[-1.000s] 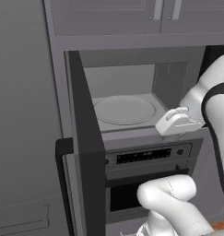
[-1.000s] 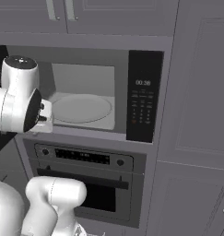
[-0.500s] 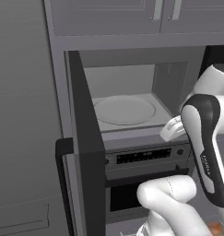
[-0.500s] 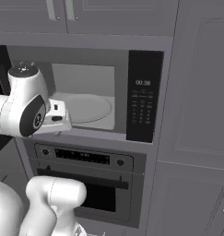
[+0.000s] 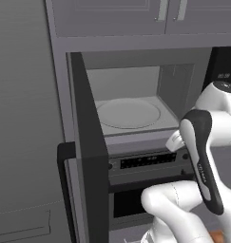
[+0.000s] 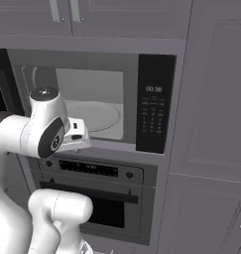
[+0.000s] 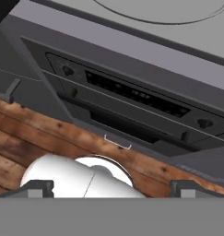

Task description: Place the sponge inside the microwave to prepare for sanitizing.

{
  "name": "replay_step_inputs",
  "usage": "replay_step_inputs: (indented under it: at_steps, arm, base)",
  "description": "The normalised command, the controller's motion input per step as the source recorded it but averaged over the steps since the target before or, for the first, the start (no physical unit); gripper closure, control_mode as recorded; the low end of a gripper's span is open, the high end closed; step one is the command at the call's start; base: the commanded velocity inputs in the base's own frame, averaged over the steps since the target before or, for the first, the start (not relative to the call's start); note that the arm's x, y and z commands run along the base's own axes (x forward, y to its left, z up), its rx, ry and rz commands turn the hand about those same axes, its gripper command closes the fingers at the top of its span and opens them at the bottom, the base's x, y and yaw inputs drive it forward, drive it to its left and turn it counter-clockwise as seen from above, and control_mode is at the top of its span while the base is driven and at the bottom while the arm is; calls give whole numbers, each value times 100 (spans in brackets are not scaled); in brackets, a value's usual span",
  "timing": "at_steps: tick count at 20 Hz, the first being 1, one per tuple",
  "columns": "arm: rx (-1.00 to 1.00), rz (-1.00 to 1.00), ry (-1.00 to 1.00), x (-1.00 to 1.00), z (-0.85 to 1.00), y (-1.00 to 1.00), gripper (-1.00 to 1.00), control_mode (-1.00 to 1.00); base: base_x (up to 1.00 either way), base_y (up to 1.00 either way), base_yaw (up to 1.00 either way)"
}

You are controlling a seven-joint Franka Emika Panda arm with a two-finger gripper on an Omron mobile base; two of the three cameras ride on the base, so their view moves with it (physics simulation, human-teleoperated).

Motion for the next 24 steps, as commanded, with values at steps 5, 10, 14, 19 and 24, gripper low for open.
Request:
replay_step_inputs:
  at_steps: [5, 10, 14, 19, 24]
  arm:
    - [0, -4, 1, 33, -29, -11, -100, -100]
    - [0, -1, 0, 8, -5, 0, -100, -100]
    - [0, 0, 0, 0, 0, 0, -100, -100]
    - [0, 0, 0, 0, 0, 0, -100, -100]
    - [0, 0, 0, 0, 0, 0, -100, -100]
  base:
    - [0, 0, 0]
    - [0, 0, 0]
    - [0, 0, 0]
    - [0, 0, 0]
    - [0, 0, 0]
